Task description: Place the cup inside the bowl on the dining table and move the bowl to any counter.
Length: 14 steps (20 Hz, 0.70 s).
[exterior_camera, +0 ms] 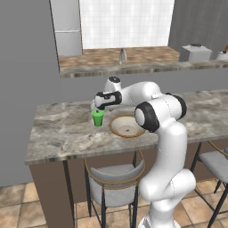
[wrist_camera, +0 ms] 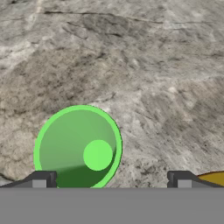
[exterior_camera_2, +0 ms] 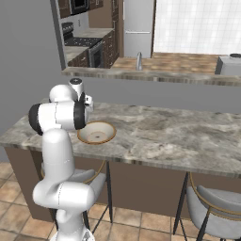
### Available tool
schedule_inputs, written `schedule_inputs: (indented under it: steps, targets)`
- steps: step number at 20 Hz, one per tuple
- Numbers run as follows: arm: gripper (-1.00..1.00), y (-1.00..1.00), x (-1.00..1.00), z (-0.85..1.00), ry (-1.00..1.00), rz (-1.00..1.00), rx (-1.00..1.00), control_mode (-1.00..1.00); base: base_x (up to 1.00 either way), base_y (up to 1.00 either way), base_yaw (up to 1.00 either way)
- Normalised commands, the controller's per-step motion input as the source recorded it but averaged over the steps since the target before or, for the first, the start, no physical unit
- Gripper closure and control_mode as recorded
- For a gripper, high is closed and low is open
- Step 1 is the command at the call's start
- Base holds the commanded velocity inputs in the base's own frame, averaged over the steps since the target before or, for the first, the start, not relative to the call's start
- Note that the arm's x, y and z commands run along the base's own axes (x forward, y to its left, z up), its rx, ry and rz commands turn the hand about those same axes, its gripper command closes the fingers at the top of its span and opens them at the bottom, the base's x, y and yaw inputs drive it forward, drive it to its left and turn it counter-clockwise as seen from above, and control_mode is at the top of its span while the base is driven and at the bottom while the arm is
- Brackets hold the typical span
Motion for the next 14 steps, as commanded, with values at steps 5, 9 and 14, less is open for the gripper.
schedule_inputs:
  steps: [5,9,14]
  targets:
    - [-1.00,0.00,0.05,-0.12,0.00,-0.03,0.00,-1.00,0.00,0.00,0.00]
    - [-1.00,0.01,0.07,-0.16,0.00,-0.03,0.00,-1.00,0.00,0.00,0.00]
    - [-1.00,0.02,0.08,-0.11,0.00,-0.03,0.00,-1.00,0.00,0.00,0.00]
